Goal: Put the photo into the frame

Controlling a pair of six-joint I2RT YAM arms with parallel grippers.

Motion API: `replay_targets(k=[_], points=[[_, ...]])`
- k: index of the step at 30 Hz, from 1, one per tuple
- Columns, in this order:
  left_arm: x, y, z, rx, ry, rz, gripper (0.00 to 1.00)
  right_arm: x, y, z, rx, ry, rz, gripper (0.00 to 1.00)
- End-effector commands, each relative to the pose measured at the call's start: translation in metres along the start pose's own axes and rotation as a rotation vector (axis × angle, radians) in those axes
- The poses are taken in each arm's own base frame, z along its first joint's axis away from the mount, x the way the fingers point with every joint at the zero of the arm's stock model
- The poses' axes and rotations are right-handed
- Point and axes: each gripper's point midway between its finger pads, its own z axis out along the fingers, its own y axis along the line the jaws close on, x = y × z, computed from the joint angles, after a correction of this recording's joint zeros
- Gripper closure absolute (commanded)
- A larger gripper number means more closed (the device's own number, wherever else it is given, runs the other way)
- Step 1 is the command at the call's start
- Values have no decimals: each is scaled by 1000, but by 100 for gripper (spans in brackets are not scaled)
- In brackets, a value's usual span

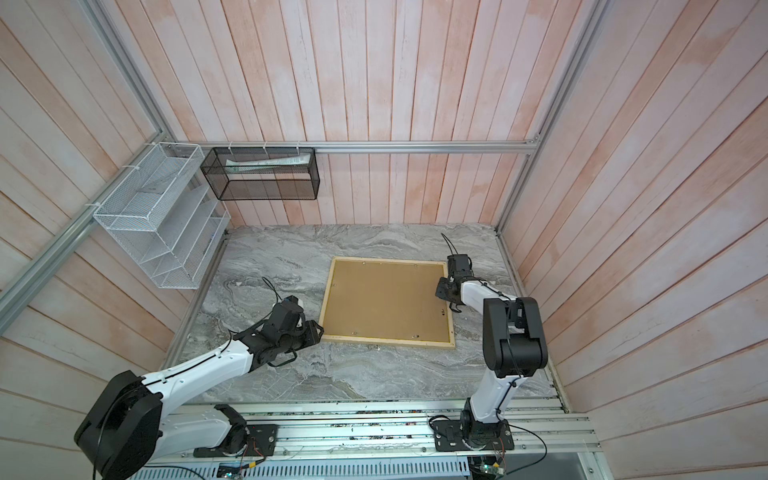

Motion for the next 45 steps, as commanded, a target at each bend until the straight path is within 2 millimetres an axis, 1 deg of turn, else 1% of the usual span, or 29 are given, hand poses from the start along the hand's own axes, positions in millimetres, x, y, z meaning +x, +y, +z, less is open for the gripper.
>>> replay_targets(k=[1, 6, 13, 21, 30, 35, 40, 45], points=[[-1, -6, 0, 18, 0, -5, 49, 12, -7, 7, 18, 45, -11, 74], [-4, -12, -2, 33, -4, -3, 49, 18, -11, 11, 17, 61, -6, 73], [-7, -22, -4, 60, -9, -2, 49, 31, -10, 18, -37, 94, 26, 74], [-9, -27, -3, 68, -7, 7, 49, 42, -6, 21, -79, 115, 55, 76], [-9, -29, 3, 71, -2, 7, 49, 54, -4, 23, -161, 133, 149, 80], [-14, -32, 6, 65, -13, 5, 49, 62, -2, 19, -223, 138, 208, 83], [-20, -33, 9, 46, -40, -13, 49, 66, 0, 10, -283, 136, 272, 85], [-17, -33, 15, 55, -51, -62, 48, 76, 8, -3, -360, 127, 367, 85]])
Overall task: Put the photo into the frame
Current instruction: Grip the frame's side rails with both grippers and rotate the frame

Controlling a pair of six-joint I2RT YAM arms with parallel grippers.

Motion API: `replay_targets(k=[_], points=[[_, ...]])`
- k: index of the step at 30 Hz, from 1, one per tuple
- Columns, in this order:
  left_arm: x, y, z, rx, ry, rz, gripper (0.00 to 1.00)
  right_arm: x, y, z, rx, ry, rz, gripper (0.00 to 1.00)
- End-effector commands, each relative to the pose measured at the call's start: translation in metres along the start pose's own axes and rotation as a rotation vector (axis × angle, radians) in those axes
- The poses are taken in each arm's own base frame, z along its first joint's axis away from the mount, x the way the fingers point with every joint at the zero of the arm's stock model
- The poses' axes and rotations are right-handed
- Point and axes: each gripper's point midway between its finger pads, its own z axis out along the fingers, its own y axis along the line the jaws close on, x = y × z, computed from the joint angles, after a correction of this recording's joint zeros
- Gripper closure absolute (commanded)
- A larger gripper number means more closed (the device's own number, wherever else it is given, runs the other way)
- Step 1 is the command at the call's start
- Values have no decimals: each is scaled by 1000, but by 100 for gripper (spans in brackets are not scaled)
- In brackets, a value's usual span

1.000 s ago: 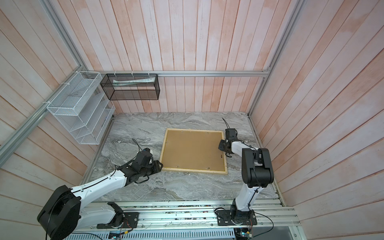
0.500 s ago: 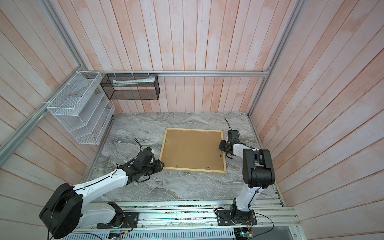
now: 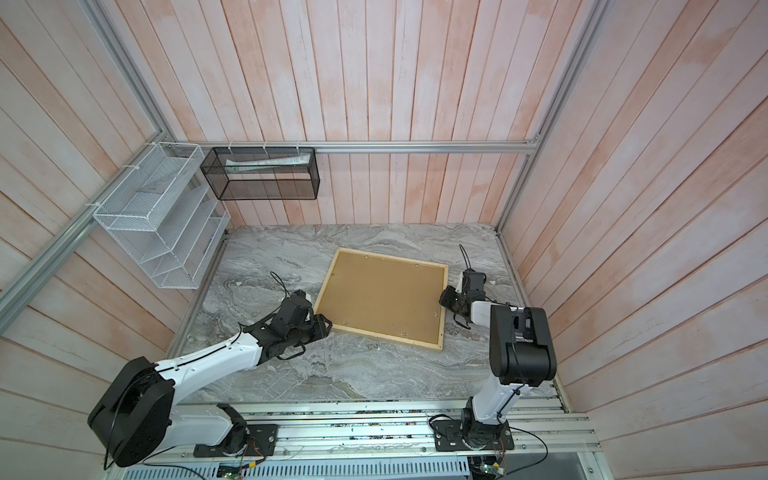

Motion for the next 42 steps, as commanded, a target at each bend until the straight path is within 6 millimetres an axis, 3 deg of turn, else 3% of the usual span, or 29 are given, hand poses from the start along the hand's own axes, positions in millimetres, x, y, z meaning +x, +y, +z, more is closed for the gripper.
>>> replay_targets(k=[1, 15, 28, 42], points=[[-5, -6, 4, 20, -37, -48, 48, 51, -9, -4, -20, 142, 177, 85], [21, -34, 23, 28, -8, -23, 46, 88, 4, -20, -87, 177, 211, 85], [33, -40, 33, 24, 33, 8, 40, 117, 28, -26, -98, 206, 138, 83], [28, -20, 49, -86, 30, 46, 40, 121, 48, -39, -177, 193, 70, 74]])
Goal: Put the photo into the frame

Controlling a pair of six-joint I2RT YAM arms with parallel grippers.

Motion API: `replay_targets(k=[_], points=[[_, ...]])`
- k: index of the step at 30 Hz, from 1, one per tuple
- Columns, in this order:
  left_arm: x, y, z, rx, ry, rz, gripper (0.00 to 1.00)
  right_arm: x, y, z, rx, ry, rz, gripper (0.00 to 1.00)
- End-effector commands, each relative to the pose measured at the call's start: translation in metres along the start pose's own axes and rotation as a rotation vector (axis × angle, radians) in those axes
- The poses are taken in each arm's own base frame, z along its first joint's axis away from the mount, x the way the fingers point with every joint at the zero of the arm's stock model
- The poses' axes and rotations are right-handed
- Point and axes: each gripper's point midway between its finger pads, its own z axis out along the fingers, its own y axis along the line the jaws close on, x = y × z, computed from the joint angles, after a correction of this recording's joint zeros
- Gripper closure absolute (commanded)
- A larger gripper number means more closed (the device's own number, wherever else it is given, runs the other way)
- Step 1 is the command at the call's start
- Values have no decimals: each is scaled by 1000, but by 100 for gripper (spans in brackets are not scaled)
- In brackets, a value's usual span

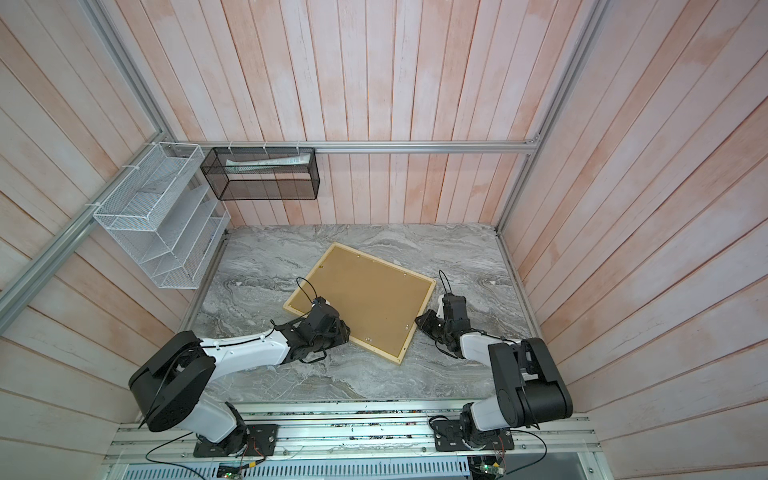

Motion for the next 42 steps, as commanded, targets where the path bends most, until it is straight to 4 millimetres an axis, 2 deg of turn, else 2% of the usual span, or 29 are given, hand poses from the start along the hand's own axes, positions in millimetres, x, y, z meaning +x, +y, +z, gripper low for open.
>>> replay_targets(k=[1, 5, 13, 17, 28, 42], points=[[-7, 0, 5, -26, -7, 29, 40, 11, -2, -2, 2, 41, -27, 73], [-7, 0, 10, -32, 6, 36, 41, 6, 3, -5, 5, 35, -72, 73], [-10, 7, 17, -77, 19, 51, 44, -16, 29, -25, -34, -49, -170, 71], [-11, 12, 25, -98, 41, 68, 46, -25, 35, -31, -51, -80, -183, 71], [-16, 27, 50, -232, 158, 255, 54, -27, 31, -35, -58, -86, -178, 71], [-9, 41, 42, -296, 251, 438, 66, -23, 26, -30, -85, -66, -160, 71]])
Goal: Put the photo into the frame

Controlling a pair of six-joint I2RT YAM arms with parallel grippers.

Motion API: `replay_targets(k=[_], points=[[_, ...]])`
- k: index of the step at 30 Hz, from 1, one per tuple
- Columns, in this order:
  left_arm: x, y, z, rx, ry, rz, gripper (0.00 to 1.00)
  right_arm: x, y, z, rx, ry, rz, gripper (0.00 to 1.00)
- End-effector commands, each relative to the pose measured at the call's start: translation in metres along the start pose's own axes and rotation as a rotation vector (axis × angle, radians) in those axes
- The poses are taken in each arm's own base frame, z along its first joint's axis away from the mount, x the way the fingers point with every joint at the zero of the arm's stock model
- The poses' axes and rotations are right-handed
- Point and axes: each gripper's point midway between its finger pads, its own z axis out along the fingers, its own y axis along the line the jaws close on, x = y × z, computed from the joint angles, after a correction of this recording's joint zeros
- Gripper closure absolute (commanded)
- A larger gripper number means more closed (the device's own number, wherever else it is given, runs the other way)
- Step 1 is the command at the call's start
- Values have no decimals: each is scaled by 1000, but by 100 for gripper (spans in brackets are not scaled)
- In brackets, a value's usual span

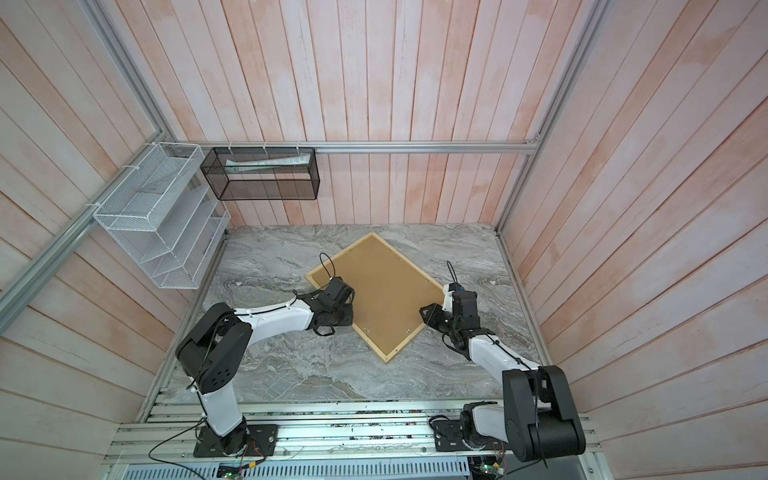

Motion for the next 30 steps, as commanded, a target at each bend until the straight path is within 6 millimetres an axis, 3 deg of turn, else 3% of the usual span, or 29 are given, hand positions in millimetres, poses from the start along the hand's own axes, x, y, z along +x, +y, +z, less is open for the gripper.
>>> replay_targets(k=[1, 10, 17, 23, 27, 30], points=[[51, 32, 10, -108, 191, 155, 66, 8, 0, 3, -27, 28, -6, 71], [50, 31, 9, -93, 191, 208, 70, 52, 28, 29, -164, 236, -100, 71], [38, 10, 7, 10, 143, 250, 81, 74, 56, 44, -237, 318, -162, 71], [32, -2, 1, 75, 114, 322, 81, 83, 73, 51, -274, 356, -198, 71], [29, 3, 2, 37, 122, 319, 81, 96, 88, 53, -322, 407, -230, 71], [27, 4, 1, 28, 120, 297, 72, 114, 94, 56, -331, 463, -275, 71]])
